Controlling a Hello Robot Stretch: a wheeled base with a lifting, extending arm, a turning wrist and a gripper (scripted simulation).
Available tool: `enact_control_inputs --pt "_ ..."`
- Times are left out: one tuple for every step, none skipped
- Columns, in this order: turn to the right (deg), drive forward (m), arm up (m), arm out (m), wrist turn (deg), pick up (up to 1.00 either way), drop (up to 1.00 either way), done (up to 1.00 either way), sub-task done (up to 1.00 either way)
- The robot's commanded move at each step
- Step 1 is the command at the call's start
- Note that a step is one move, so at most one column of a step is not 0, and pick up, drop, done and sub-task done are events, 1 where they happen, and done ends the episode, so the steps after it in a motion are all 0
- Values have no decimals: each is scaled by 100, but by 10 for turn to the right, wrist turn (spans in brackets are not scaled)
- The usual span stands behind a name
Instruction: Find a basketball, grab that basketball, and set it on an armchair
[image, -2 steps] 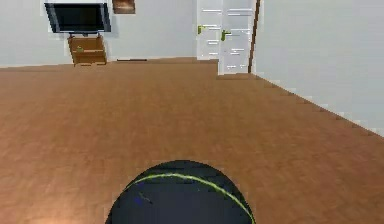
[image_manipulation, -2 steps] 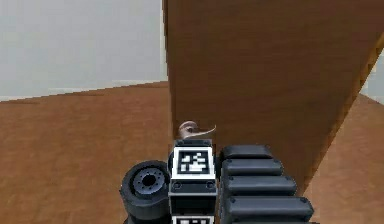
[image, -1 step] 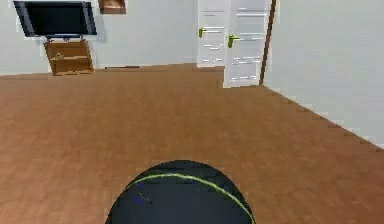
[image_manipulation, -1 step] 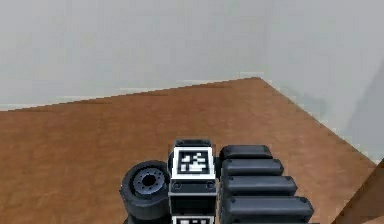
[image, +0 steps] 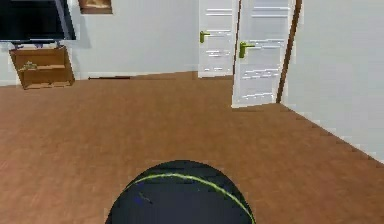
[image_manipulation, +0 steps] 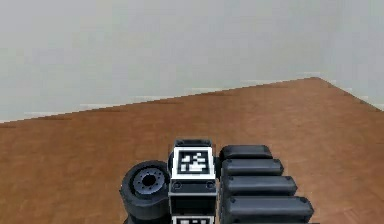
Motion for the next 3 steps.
enact_control_inputs --pt "0 100 0 0 0 0 0 0 0" --pt "0 100 0 0 0 0 0 0 0" --pt "0 100 0 0 0 0 0 0 0"
